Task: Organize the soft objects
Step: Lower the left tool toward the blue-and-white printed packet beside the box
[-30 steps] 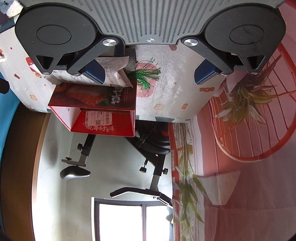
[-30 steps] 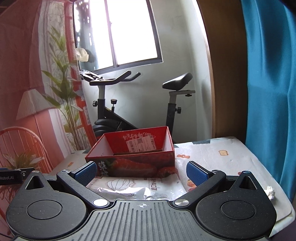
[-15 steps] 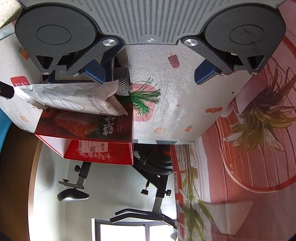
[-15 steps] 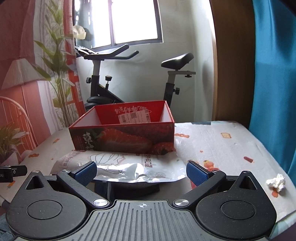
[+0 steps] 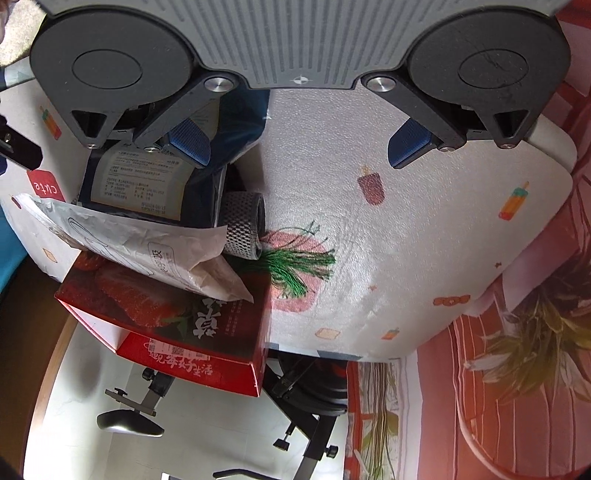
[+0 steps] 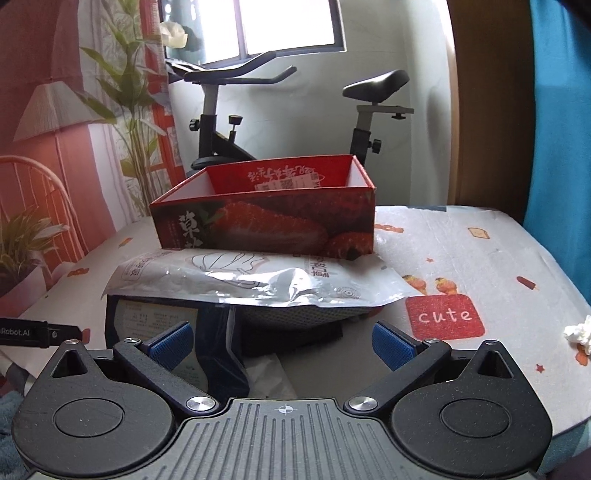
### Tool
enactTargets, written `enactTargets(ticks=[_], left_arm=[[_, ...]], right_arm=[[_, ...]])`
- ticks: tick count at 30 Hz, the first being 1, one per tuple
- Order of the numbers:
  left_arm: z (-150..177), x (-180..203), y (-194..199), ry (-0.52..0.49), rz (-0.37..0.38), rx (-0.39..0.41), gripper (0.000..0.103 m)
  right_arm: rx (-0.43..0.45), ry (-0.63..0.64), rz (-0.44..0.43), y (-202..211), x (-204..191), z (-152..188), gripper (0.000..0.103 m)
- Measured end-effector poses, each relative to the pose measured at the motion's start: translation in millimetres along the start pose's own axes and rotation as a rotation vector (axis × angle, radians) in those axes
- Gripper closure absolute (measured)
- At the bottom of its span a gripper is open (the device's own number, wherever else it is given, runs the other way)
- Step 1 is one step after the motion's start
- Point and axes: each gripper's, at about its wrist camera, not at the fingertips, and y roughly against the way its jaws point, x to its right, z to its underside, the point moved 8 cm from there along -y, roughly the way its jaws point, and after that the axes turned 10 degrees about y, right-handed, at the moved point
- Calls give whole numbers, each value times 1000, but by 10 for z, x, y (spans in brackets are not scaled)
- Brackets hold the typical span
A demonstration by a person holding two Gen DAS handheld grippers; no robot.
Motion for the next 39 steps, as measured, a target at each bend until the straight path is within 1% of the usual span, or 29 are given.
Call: enactTargets(ticks=[2, 3, 4, 6, 7, 9, 11, 13, 14, 16, 18, 20, 24, 29, 33, 36, 39], left_arm=[[47, -6, -88, 17, 17, -31, 0], [71, -4, -133, 20, 17, -45, 0], [98, 3, -179, 17, 16, -57, 0], [137, 28, -250, 7, 23, -74, 0], [159, 42, -282, 4, 31, -82, 0], [190, 82, -340, -4, 50, -95, 0], [237, 126, -418, -26, 49, -114, 0], [280, 164, -486, -39, 63, -128, 0], [295, 173, -505, -39, 74, -133, 0], [326, 183, -544, -46, 81, -146, 0], [356, 178, -586, -46, 76, -163, 0], [381, 152, -639, -32, 77, -181, 0], [386, 140, -661, -29, 75, -174, 0], [425, 204, -674, -95, 45, -180, 0], [423, 212, -675, -97, 40, -181, 0], [450, 255, -678, -137, 18, -188, 0], [450, 286, -688, -150, 3, -197, 0]], right_arm=[[-18, 25, -30, -58, -64, 53, 1], [-34, 41, -43, -93, -110, 83, 2], [-52, 61, -57, -127, -169, 116, 6], [-79, 95, -82, -185, -269, 165, 10], [-82, 111, -92, -207, -303, 173, 14], [-76, 161, -116, -258, -403, 172, 17], [-77, 194, -128, -325, -461, 182, 21], [-89, 235, -128, -422, -521, 221, 29], [-96, 245, -129, -457, -537, 244, 31], [-131, 235, -148, -564, -557, 318, 41], [-148, 218, -158, -630, -556, 362, 46], [-149, 207, -161, -660, -549, 384, 47], [-148, 201, -182, -677, -553, 420, 56], [-133, 200, -183, -658, -537, 399, 60], [-122, 188, -188, -627, -512, 390, 63], [-113, 193, -194, -612, -517, 383, 63], [-113, 202, -193, -613, -539, 388, 63]])
